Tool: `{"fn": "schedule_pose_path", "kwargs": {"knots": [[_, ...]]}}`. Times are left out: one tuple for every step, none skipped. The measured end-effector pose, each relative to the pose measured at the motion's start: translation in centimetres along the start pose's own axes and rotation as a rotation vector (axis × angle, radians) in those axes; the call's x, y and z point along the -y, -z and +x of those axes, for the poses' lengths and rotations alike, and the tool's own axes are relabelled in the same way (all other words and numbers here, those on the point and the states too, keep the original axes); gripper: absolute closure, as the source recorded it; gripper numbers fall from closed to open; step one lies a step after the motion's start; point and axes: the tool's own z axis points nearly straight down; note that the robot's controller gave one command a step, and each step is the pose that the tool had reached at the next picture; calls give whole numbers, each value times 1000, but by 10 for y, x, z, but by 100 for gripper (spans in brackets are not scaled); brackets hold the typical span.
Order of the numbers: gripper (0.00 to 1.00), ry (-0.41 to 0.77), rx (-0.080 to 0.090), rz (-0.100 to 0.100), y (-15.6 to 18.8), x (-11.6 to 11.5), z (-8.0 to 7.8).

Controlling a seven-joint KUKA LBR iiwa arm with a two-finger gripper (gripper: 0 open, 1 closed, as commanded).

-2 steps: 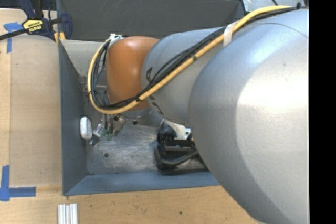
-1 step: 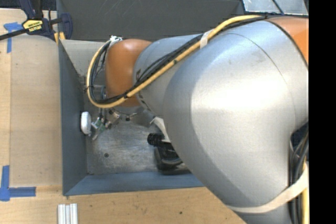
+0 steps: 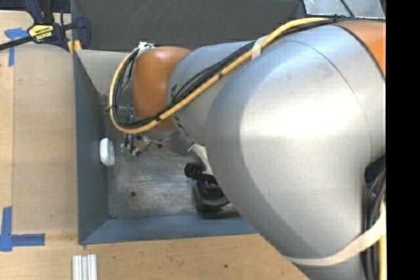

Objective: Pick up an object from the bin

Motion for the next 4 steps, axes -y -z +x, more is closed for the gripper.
{"fn": "schedule_pose_path", "kwargs": {"knots": [[0,0,0,4,-1,1,-1],[0,146,-5,2,-1,16,28],[0,25,-12,8,-4,-33,-16],[100,25,-2,2,-1,-33,-19]]}}
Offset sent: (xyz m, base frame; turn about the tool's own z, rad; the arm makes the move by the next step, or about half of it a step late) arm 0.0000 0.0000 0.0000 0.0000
